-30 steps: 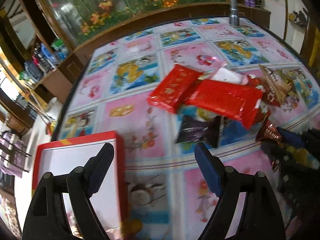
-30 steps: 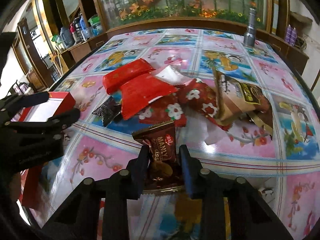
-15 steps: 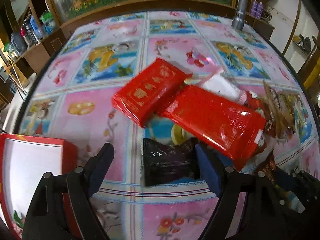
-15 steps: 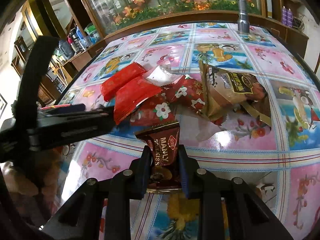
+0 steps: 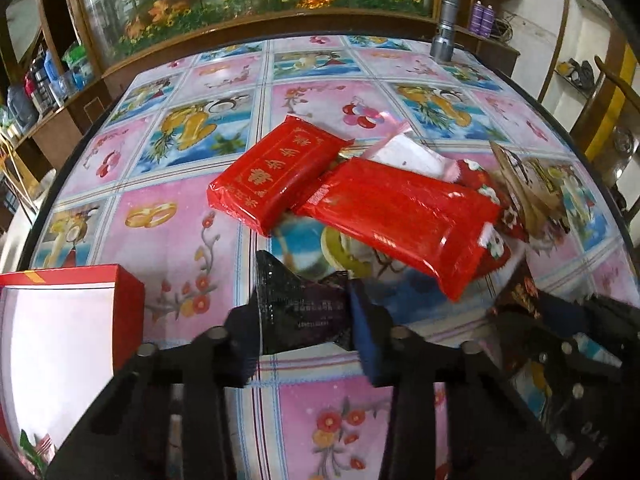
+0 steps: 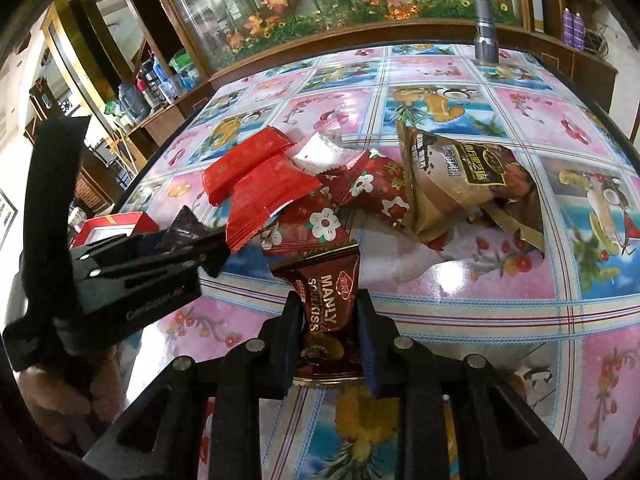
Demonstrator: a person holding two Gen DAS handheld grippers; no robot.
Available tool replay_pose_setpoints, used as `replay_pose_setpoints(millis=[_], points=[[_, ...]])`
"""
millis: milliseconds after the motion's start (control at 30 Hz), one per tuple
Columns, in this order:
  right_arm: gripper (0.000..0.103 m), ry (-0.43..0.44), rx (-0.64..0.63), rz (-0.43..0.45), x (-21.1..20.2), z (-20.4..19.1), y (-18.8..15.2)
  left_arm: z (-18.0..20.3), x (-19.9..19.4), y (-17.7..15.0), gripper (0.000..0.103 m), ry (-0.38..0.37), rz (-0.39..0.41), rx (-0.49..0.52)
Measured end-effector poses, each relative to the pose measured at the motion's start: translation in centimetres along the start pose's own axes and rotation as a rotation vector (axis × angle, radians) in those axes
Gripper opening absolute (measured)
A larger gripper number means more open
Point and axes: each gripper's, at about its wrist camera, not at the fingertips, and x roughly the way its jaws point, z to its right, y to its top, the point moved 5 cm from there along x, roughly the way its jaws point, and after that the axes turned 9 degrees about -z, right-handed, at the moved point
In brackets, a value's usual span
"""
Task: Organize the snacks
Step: 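Grasp a dark wrapper with the left gripper while the right grasps a brown chocolate bar, then carry both snacks into the red-rimmed box and open both grippers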
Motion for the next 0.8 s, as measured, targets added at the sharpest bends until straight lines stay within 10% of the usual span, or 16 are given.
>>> replay_pose_setpoints(millis=[300, 600, 800], points=[[0.027, 0.042, 0.019, -0.004, -0.1, 0.3, 0.0, -0.5, -2.0, -2.3, 0.019, -0.052, 0.028, -0.01], [0.026, 0.351, 0.05, -0.028, -1.0, -0.6, 0.2, -0.9, -7.9, -5.6, 0.019, -0.082, 0.121, -0.014], [0.026, 0.403, -0.012, -0.016, -1.5, -2.4, 0.1, -2.1, -9.9, -8.2, 0.019, -0.039, 0.166, -0.031]])
